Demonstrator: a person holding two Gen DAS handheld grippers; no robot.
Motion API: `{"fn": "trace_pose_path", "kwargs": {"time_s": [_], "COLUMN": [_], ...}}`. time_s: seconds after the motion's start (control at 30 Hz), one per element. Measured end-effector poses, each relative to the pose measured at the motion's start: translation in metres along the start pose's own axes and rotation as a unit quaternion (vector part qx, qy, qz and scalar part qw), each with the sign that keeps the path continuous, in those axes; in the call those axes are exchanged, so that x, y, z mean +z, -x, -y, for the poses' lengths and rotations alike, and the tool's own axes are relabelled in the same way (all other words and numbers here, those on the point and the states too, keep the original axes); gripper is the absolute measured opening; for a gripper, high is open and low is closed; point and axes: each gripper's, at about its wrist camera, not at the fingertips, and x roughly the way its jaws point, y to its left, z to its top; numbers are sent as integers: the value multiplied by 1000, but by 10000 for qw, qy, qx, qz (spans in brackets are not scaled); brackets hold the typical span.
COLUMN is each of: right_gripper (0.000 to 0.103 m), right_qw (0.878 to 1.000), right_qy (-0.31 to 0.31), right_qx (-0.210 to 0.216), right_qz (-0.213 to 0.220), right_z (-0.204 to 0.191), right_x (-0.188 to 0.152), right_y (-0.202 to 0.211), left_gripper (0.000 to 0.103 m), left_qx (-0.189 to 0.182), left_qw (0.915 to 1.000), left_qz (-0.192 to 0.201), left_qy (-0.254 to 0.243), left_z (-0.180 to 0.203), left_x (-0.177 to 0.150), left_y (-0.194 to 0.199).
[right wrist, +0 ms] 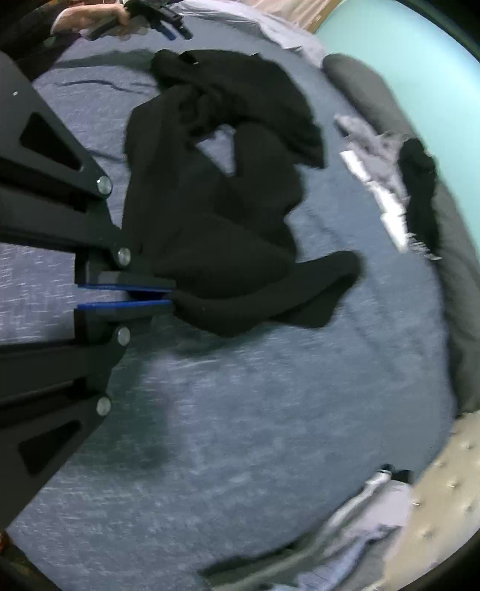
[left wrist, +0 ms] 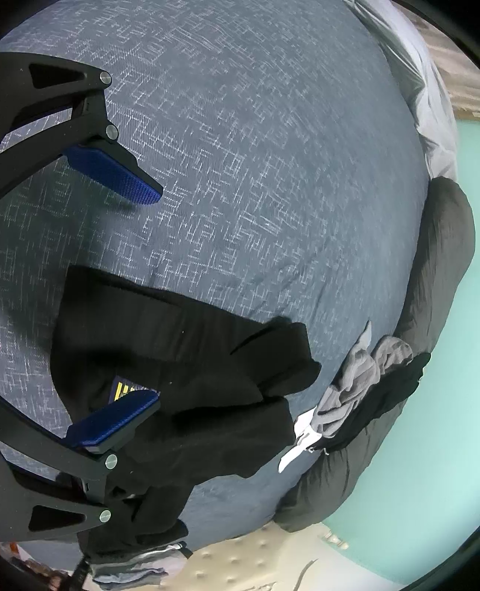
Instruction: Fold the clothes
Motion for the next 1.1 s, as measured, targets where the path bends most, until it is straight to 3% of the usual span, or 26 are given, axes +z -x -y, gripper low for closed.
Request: {"fn": "trace_pose_path", "kwargs": {"time_s": [0.1,0.37,0.43,0.5,0.57,0.63,0.73,0.93,1.1], "right_gripper": [5,10,11,22,32,34,49,50,50], "right_qw": [9999,9962,9962,9964,9956,9953,9954,9925,9931], "right_qy": [-68,50,83,208,416,536,654,1156,1155], "right_qx": [-94,-617,-441,-238,-122,7,207,117,49], "right_qz": [35,606,744,789,827,812,663,385,181], "right_z": [0,-10,-13,-20,-33,-46,-65,-99,-105], "right_x": [-5,6,13,21,32,41,55,77,91], "right_y": [6,50,55,54,47,36,13,-37,-69], "left_gripper": [103,103,103,103,103,103,103,103,103], "left_qx": [-15,-26,-25,-21,-12,-6,5,-3,6], "left_qw": [10000,10000,10000,10000,10000,10000,10000,10000,10000], "left_qz": [13,19,24,17,3,-3,-17,-49,-57], "left_qy": [18,-10,-7,-24,-42,-68,-65,-24,-42], "left_z": [0,3,3,5,6,6,6,3,3], "left_x": [1,2,2,1,0,0,-1,-1,0], "left_y": [0,0,1,0,-1,-1,-2,-4,-6]}}
